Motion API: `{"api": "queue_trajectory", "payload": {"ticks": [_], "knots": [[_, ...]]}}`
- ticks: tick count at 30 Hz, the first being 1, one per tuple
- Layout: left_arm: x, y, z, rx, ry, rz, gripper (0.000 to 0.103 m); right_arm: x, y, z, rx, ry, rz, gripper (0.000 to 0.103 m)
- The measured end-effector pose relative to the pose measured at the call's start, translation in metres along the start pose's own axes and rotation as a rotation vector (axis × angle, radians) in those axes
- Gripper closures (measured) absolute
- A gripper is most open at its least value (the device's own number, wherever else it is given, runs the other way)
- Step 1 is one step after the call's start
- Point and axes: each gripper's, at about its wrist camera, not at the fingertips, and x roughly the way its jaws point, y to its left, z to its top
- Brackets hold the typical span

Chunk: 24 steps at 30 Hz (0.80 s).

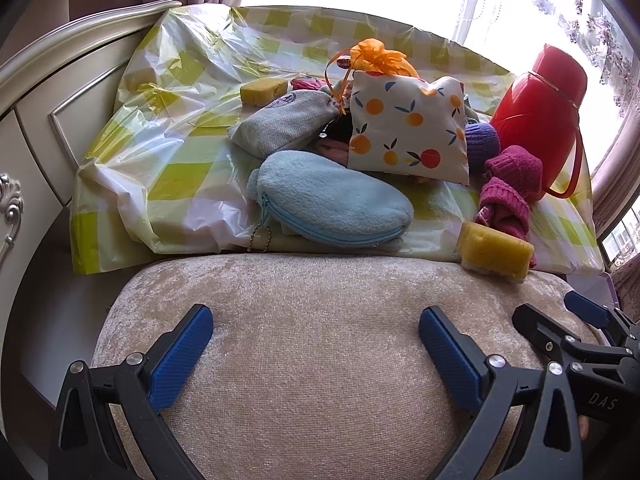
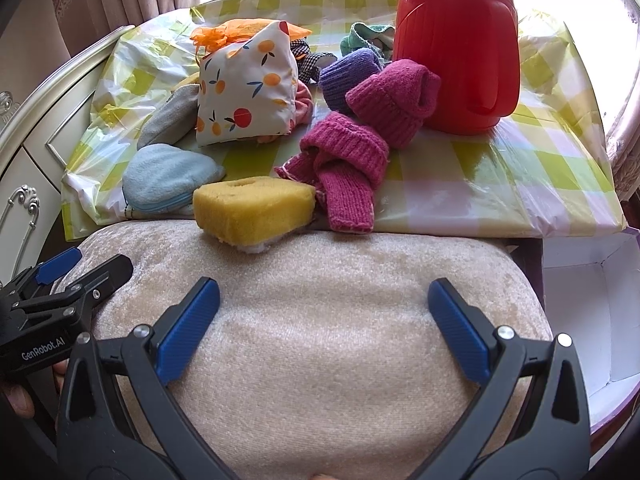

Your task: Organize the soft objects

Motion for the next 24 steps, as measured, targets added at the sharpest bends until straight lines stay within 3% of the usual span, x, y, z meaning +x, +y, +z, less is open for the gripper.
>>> {"api": "queue_trajectory", "payload": {"ticks": [24], "knots": [[0.0003, -0.0001, -0.0009, -0.004, -0.006, -0.002, 0.0, 0.0003, 0.0011, -0.0002, -0.005, -0.001, -0.008, 0.0]]}}
